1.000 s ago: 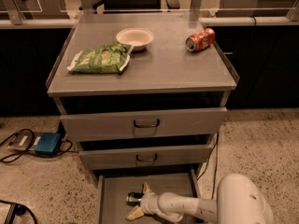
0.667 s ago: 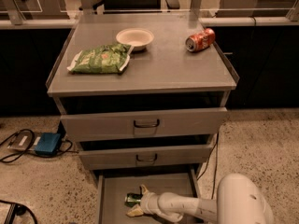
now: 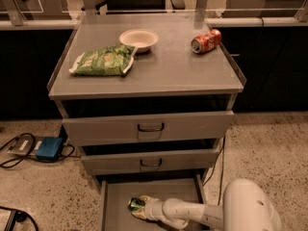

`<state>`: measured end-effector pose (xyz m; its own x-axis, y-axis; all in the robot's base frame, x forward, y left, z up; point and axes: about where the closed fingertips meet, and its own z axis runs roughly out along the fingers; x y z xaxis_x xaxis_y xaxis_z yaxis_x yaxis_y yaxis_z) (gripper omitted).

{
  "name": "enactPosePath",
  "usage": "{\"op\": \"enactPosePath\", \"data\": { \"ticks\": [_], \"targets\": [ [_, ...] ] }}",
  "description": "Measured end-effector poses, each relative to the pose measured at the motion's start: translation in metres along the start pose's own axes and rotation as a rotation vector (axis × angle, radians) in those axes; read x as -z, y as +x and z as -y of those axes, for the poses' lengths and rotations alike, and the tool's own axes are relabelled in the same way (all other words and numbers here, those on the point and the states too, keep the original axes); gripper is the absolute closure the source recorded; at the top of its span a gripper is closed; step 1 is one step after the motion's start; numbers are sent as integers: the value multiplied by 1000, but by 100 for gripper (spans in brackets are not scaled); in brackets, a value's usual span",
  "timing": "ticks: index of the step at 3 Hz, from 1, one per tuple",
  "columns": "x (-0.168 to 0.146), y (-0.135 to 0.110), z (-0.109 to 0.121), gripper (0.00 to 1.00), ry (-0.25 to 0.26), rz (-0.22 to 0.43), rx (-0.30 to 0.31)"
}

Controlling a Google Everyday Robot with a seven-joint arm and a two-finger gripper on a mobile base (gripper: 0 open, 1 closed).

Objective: Pick green can from bottom drawer and place on counter

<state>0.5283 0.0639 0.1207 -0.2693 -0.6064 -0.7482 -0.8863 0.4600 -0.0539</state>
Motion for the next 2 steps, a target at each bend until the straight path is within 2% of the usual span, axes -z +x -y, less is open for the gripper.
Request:
{"op": "enactPosePath", "data": {
  "ticks": [1,2],
  "targets": [
    [0,0,0,100,0,0,0],
    [0,0,0,100,0,0,0]
  ]
}}
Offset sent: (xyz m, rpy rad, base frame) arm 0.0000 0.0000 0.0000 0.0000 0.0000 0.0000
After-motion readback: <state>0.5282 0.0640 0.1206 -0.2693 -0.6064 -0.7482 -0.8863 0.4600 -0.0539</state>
